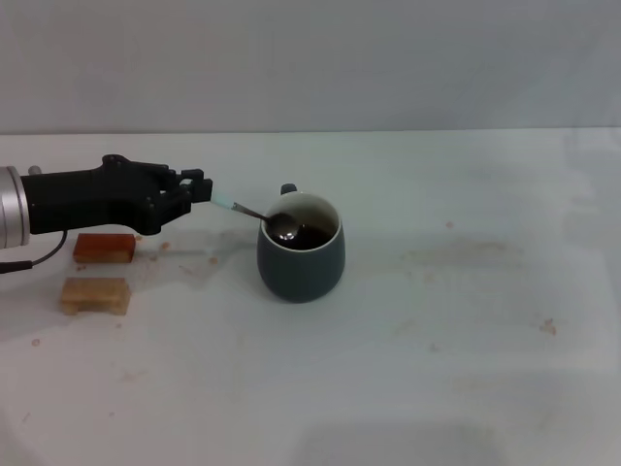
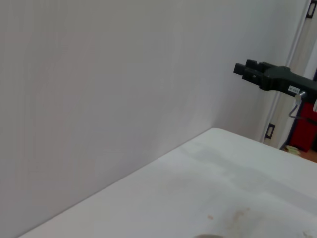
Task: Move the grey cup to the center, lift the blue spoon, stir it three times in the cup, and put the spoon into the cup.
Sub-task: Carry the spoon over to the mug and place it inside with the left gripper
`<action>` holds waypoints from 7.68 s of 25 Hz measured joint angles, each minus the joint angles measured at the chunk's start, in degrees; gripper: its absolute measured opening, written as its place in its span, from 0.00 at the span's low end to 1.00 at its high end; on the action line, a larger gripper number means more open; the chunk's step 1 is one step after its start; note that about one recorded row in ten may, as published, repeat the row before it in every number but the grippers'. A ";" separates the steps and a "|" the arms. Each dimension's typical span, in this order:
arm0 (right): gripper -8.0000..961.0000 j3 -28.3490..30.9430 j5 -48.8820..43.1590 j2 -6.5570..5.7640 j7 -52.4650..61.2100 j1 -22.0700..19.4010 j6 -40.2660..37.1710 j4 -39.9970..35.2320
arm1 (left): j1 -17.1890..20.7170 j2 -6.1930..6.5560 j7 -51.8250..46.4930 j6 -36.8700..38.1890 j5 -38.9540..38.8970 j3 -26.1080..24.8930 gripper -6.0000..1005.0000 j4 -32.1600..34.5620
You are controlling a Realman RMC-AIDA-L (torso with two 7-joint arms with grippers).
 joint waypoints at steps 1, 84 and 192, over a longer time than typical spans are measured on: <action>0.57 0.00 0.00 0.02 0.00 0.00 0.00 -0.01 | 0.00 0.00 -0.10 0.00 0.00 0.27 0.15 0.14; 0.57 -0.70 -1.48 0.22 0.00 -2.32 -0.17 1.63 | -2.28 -0.05 -15.35 -16.45 7.29 30.17 0.15 13.18; 0.57 -0.28 -2.98 -0.41 0.04 -1.81 -0.26 1.68 | -0.54 0.19 -27.90 -23.26 9.45 32.08 0.19 14.52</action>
